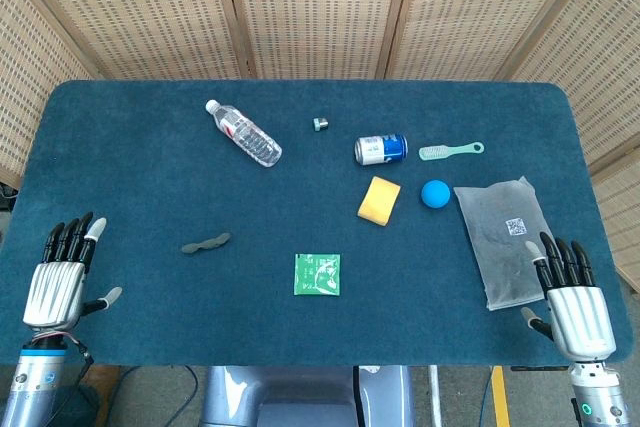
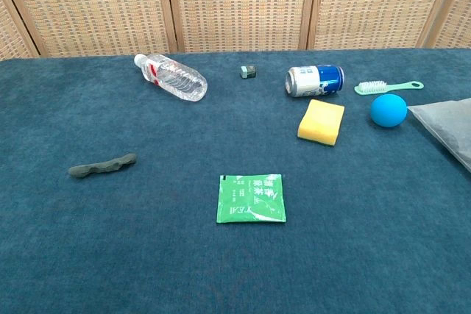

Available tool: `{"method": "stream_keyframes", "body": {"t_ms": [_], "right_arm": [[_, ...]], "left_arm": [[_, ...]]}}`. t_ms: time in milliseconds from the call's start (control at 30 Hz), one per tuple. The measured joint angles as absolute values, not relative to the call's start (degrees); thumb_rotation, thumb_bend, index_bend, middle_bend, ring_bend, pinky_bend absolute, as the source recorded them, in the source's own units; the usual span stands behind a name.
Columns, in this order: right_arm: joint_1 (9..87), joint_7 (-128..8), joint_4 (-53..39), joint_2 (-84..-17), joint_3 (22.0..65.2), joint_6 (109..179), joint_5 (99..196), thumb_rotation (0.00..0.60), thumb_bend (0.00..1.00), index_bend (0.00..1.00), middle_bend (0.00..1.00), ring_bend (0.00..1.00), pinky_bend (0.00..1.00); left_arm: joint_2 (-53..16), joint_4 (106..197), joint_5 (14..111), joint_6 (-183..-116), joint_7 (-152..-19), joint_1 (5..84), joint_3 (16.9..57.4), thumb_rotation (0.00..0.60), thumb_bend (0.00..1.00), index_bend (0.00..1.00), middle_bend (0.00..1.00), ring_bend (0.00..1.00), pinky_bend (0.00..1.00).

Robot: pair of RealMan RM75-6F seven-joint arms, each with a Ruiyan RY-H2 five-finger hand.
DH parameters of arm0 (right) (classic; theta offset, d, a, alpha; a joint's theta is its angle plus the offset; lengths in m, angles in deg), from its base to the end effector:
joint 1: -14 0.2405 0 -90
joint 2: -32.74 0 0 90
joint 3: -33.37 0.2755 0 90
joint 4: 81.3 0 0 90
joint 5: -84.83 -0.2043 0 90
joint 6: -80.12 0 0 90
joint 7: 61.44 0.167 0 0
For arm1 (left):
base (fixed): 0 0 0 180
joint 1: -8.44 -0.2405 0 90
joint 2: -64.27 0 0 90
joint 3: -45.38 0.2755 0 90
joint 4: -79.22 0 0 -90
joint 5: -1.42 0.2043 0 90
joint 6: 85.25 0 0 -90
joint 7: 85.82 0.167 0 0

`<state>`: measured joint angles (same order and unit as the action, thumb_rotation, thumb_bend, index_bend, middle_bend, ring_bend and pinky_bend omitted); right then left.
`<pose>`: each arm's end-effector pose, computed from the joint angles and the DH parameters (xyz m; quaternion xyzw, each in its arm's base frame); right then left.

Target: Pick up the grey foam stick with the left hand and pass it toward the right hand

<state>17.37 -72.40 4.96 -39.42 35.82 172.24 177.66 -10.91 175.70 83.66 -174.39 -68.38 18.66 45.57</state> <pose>-0.3144 -0.1938 0.1446 0.6229 -0.2891 0.3899 0.6135 -0.2845 0.2187 0.1091 -0.6059 -0.3634 -0.3887 0.5913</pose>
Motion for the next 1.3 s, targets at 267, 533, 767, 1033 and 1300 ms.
{"method": "stream_keyframes", "body": {"t_ms": [267,533,767,1033,1300], "right_arm": [[17.24,-70.84,4.91,-39.0,35.85,172.52,178.12,0.6,0.0,0.0,0.0,0.0,0.0],[17.55,-69.97,4.81,-38.84,36.03,171.78,177.85,0.6,0.0,0.0,0.0,0.0,0.0],[17.99,-68.18,4.24,-38.76,36.02,170.53,177.43,0.6,0.0,0.0,0.0,0.0,0.0],[18.36,-66.7,3.96,-38.54,36.0,169.63,177.07,0.6,0.0,0.0,0.0,0.0,0.0],[18.49,-66.18,3.82,-38.48,35.95,169.26,176.9,0.6,0.0,0.0,0.0,0.0,0.0]], "left_arm": [[-11.68,175.34,82.34,-170.45,-68.97,19.73,44.51,0.6,0.0,0.01,0.0,0.0,0.0],[-15.58,171.23,75.0,-157.2,-69.39,25.7,41.02,0.6,0.22,0.23,0.0,0.0,0.0],[-22.0,163.43,68.67,-149.5,-67.91,31.41,37.75,0.6,0.28,0.36,0.0,0.0,0.0],[-28.14,156.96,64.56,-145.74,-66.39,34.76,36.31,0.6,0.36,0.42,0.0,0.0,0.0],[-30.77,154.52,62.98,-145.53,-65.67,35.78,35.88,0.6,0.38,0.46,0.0,0.0,0.0]]}}
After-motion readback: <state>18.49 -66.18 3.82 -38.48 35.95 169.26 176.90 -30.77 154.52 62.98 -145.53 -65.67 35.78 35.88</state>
